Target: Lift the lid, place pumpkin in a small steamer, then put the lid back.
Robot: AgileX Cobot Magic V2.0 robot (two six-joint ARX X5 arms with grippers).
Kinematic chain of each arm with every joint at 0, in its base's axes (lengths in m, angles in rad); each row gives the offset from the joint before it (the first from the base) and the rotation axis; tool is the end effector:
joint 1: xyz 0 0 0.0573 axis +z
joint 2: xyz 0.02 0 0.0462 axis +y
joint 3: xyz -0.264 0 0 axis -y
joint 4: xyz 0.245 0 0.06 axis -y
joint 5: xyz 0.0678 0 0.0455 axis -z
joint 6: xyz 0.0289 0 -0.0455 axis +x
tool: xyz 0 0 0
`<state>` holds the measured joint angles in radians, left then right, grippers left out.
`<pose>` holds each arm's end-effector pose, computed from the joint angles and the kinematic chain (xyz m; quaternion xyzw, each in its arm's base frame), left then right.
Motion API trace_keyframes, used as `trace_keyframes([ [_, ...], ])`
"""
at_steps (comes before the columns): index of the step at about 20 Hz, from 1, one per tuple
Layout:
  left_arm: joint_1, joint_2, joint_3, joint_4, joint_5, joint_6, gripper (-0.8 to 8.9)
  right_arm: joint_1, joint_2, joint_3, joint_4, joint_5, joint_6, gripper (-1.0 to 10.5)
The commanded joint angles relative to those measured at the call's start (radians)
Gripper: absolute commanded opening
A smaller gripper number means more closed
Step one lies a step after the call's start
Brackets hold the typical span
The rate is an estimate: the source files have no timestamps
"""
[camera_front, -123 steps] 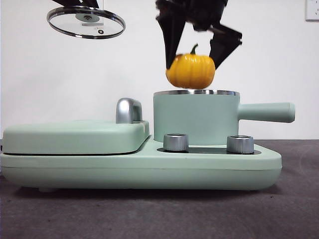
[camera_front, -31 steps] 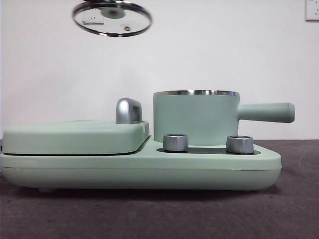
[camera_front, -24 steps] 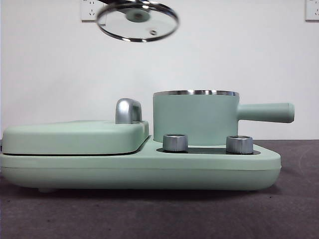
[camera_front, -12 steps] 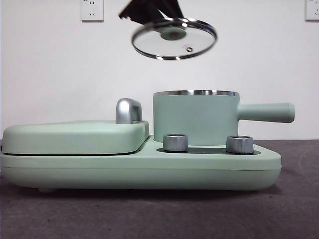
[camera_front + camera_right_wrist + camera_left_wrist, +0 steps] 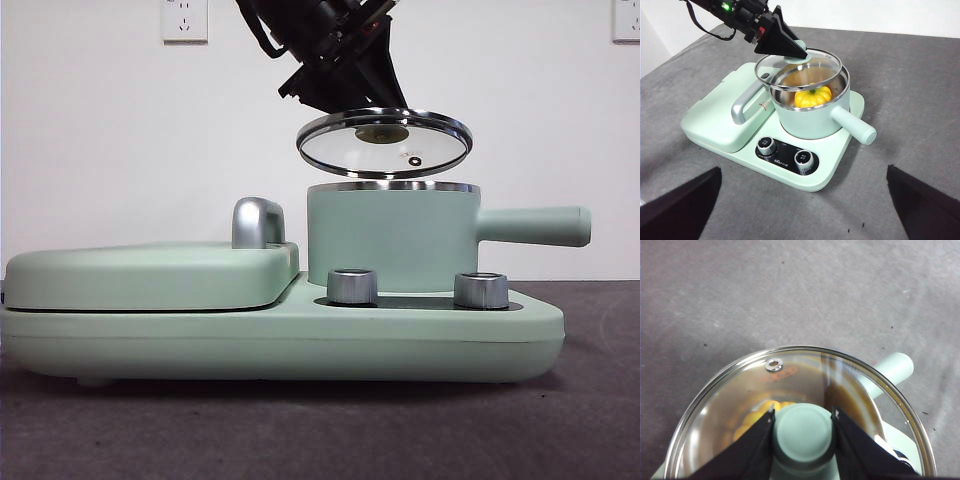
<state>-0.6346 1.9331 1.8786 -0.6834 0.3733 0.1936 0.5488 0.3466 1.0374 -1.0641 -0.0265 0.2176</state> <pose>0.3413 -0.2643 0.3332 0.1257 0.3124 -0.4828 0.8084 0.0101 0.0071 0.3603 0.0547 0.2085 0.2577 0.9419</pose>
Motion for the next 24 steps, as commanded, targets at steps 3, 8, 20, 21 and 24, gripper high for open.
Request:
trace_keyframes([
  [3,-0.007,0.024,0.031,0.040,0.013,0.035,0.77,0.006,0.003,0.008,0.009,0.000,0.015,5.2],
  [8,-0.012,0.034,0.029,0.056,0.013,0.058,0.55,0.006,0.003,0.008,0.009,0.001,0.015,5.2],
  [20,-0.028,0.040,-0.043,0.136,0.013,0.077,0.17,0.006,0.003,0.008,0.009,0.001,0.015,5.2],
  [21,-0.031,0.040,-0.043,0.140,0.013,0.084,0.17,0.006,0.003,0.008,0.009,0.000,0.015,5.2],
  [24,-0.040,0.045,-0.043,0.142,-0.015,0.113,0.17,0.006,0.003,0.008,0.009,0.001,0.015,5.2],
])
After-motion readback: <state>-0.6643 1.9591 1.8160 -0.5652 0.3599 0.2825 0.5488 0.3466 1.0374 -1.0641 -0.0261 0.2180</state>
